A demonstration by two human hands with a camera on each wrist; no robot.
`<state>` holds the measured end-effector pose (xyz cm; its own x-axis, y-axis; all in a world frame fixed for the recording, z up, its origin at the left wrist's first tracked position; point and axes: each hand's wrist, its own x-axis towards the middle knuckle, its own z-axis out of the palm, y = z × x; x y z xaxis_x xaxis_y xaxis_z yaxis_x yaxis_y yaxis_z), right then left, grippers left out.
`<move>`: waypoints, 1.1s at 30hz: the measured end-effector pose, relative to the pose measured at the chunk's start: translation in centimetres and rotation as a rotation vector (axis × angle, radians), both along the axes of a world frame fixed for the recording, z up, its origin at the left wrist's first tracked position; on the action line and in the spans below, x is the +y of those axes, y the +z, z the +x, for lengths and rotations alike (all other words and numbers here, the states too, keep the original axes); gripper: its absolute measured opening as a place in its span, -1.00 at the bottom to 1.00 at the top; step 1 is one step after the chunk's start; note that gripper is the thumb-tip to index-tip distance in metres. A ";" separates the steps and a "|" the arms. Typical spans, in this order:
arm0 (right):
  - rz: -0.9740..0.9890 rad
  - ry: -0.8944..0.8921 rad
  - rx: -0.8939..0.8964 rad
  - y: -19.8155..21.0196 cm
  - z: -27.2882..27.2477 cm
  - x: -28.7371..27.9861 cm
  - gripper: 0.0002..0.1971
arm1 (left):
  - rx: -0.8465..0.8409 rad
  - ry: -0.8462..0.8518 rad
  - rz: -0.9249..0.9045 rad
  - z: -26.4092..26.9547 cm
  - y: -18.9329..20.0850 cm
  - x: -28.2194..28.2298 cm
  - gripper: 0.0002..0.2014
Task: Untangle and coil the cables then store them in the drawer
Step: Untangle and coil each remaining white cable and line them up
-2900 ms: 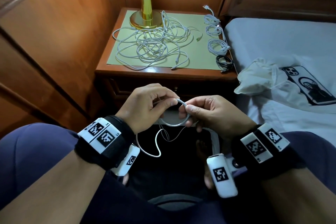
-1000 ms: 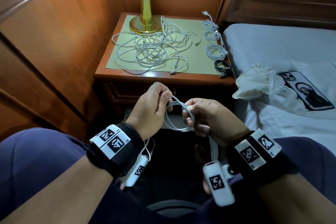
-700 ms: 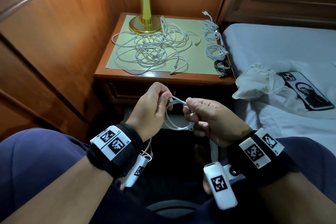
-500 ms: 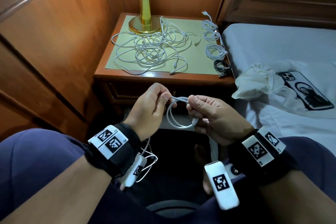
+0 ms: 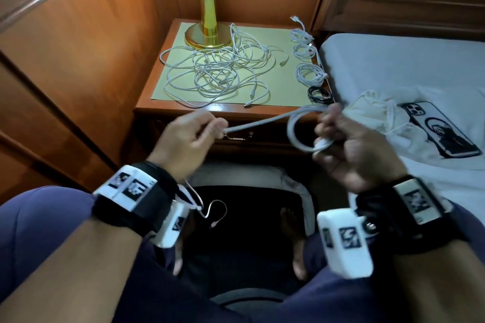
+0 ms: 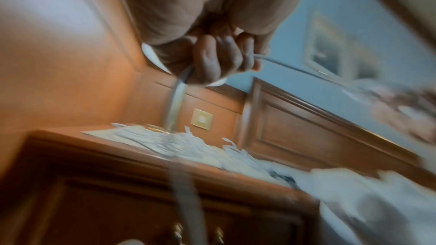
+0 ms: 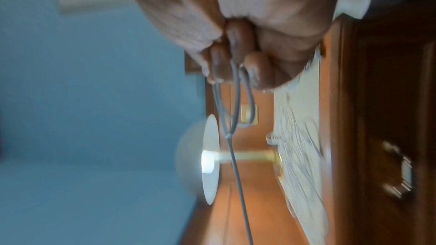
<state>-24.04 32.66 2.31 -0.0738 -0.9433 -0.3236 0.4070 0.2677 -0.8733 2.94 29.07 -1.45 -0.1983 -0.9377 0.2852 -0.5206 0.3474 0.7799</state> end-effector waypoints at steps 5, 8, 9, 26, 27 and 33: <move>-0.007 -0.393 -0.092 1.0 -5.0 -0.8 -0.66 | 0.019 0.174 -0.104 4.2 0.6 -2.1 -0.76; -0.109 -0.411 -0.010 0.1 -4.1 -0.7 -0.69 | -0.159 0.138 -0.177 2.5 -0.3 -1.3 -0.89; -0.157 -0.398 0.061 -0.2 -3.5 -0.7 -0.70 | -0.235 0.081 -0.198 1.8 -0.7 -0.8 -0.87; -0.619 -0.012 1.187 -2.5 1.0 0.7 -0.80 | -0.079 -0.444 -0.039 -2.3 -0.4 2.5 -0.82; -0.633 -0.004 1.216 -2.5 1.0 0.6 -0.79 | -0.059 -0.447 -0.013 -2.1 -0.2 2.6 -0.81; -0.631 0.094 1.241 -2.4 0.2 0.3 -0.78 | 0.183 -0.397 0.092 -1.6 1.5 2.5 -0.72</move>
<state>-23.83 32.96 -0.05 0.0750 -0.9209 0.3825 -0.7095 -0.3188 -0.6284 1.36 31.53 0.01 -0.5020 -0.8224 0.2676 -0.2116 0.4169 0.8840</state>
